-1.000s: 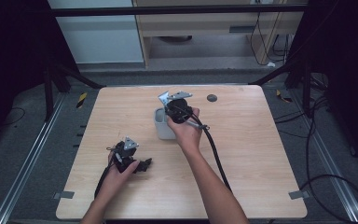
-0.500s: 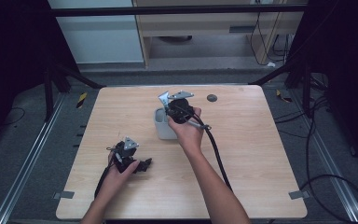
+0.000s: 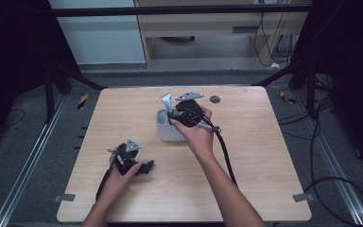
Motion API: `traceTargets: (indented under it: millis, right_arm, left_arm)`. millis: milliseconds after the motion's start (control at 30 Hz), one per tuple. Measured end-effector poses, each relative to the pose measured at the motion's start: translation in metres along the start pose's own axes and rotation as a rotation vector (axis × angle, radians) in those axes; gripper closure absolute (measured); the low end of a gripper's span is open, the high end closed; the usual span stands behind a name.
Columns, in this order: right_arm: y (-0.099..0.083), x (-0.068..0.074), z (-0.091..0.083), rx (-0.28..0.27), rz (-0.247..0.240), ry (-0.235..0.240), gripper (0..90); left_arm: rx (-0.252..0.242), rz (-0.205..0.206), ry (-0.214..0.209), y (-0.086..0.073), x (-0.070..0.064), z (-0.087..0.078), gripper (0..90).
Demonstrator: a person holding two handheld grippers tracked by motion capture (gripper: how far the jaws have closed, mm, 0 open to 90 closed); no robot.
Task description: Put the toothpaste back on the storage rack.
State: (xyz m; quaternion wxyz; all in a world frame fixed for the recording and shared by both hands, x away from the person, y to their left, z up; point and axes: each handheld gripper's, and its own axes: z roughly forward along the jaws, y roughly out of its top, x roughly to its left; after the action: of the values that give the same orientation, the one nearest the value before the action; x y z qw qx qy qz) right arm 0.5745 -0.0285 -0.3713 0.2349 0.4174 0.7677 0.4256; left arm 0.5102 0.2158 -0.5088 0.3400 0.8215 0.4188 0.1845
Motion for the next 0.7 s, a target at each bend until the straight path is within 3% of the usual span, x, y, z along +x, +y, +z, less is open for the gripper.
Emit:
traceTargets:
  millis: [167,333,700]
  right_arm:
    - [-0.005,-0.008,-0.018,-0.010,-0.032,0.018,16.9]
    - [-0.014,-0.020,-0.035,-0.030,-0.020,0.028,8.6]
    - [-0.047,-0.057,-0.059,-0.001,-0.010,-0.025,8.0]
  left_arm:
    - [0.000,-0.002,0.001,0.000,0.000,0.000,0.0]
    - [0.002,0.001,-0.001,0.000,0.000,0.000,0.0]
    - [0.003,0.002,-0.001,0.000,0.000,0.000,0.0]
